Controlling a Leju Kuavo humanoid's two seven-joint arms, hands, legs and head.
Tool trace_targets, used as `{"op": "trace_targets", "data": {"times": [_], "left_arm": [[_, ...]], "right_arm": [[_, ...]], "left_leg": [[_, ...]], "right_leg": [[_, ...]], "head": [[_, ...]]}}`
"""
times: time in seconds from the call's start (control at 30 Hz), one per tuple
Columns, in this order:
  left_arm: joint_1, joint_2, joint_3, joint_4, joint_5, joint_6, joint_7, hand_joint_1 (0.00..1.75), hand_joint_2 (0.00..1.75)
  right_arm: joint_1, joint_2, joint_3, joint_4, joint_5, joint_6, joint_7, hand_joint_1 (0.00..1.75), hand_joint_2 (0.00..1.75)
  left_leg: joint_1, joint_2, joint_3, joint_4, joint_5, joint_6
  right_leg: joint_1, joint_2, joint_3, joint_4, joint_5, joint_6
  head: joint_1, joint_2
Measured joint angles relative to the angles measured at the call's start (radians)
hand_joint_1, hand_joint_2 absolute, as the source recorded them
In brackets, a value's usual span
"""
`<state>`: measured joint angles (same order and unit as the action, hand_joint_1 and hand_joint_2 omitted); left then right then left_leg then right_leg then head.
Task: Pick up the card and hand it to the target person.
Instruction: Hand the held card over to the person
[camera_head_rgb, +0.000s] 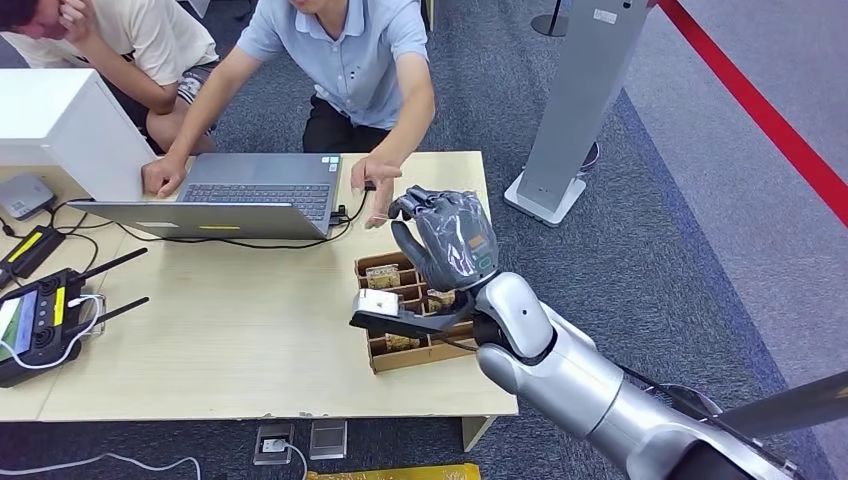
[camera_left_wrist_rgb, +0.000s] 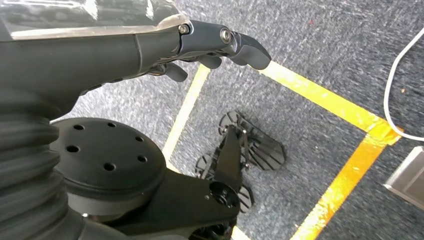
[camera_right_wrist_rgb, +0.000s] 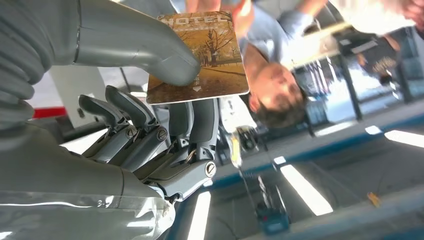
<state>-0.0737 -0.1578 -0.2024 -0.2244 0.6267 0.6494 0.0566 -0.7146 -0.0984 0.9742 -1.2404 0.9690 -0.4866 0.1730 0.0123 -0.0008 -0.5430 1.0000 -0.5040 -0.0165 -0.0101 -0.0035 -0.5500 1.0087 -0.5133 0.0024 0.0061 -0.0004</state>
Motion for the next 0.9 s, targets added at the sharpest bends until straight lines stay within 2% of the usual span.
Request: {"op": "trace_targets", "data": {"times": [0.27,0.3,0.33,0.4,0.43,0.47,0.67,0.9], "left_arm": [[0.003,0.002,-0.041,-0.009,0.027,0.022,0.01,0.0,1.75],[0.004,0.002,-0.045,-0.01,0.033,0.022,0.008,0.0,1.75],[0.004,0.003,-0.05,-0.01,0.041,0.022,0.006,0.0,1.75],[0.005,0.003,-0.058,-0.011,0.056,0.023,0.0,0.0,1.75],[0.005,0.003,-0.061,-0.012,0.064,0.024,-0.003,0.0,1.75],[0.005,0.003,-0.063,-0.013,0.071,0.025,-0.006,0.0,1.75],[0.006,0.003,-0.082,-0.014,0.114,0.033,-0.02,0.0,1.75],[0.006,0.003,-0.098,-0.014,0.136,0.049,-0.024,0.0,1.75]], "right_arm": [[-0.064,0.097,0.045,0.197,-0.05,-0.014,-0.008,1.75,1.75],[-0.068,0.104,0.05,0.217,-0.052,-0.018,-0.004,1.6,1.75],[-0.073,0.111,0.054,0.235,-0.053,-0.022,0.003,1.34,1.75],[-0.079,0.124,0.062,0.267,-0.057,-0.029,0.017,0.47,1.75],[-0.08,0.128,0.065,0.279,-0.061,-0.032,0.023,0.18,1.75],[-0.081,0.132,0.068,0.289,-0.066,-0.035,0.026,0.0,1.75],[-0.071,0.135,0.077,0.309,-0.108,-0.078,0.024,0.0,1.75],[-0.038,0.119,0.07,0.254,-0.151,-0.109,0.023,0.0,1.75]], "left_leg": [[0.0,-0.001,-0.001,0.0,0.001,0.0],[0.0,-0.001,-0.001,0.0,0.001,0.0],[0.0,-0.001,-0.001,0.0,0.001,0.0],[0.0,-0.001,-0.001,0.0,0.001,0.0],[0.0,-0.001,-0.001,0.0,0.001,0.0],[0.0,-0.001,-0.001,0.0,0.001,0.0],[0.0,-0.001,-0.001,0.0,0.001,0.0],[0.0,0.0,-0.001,0.0,0.001,0.0]], "right_leg": [[0.0,-0.001,-0.001,0.0,0.0,0.0],[0.0,-0.001,-0.001,0.0,0.0,0.0],[0.0,-0.001,-0.001,0.0,0.0,0.0],[0.0,-0.001,-0.001,0.0,0.0,0.0],[0.0,-0.001,-0.001,0.0,0.0,0.0],[0.0,-0.001,-0.001,0.0,0.0,0.0],[0.0,-0.001,-0.002,0.0,0.0,0.0],[0.0,0.0,-0.002,0.0,0.0,0.0]], "head": [[-0.002,0.0],[-0.002,0.0],[-0.001,0.0],[-0.001,0.0],[-0.001,0.0],[-0.001,0.0],[-0.001,0.0],[-0.002,0.0]]}}
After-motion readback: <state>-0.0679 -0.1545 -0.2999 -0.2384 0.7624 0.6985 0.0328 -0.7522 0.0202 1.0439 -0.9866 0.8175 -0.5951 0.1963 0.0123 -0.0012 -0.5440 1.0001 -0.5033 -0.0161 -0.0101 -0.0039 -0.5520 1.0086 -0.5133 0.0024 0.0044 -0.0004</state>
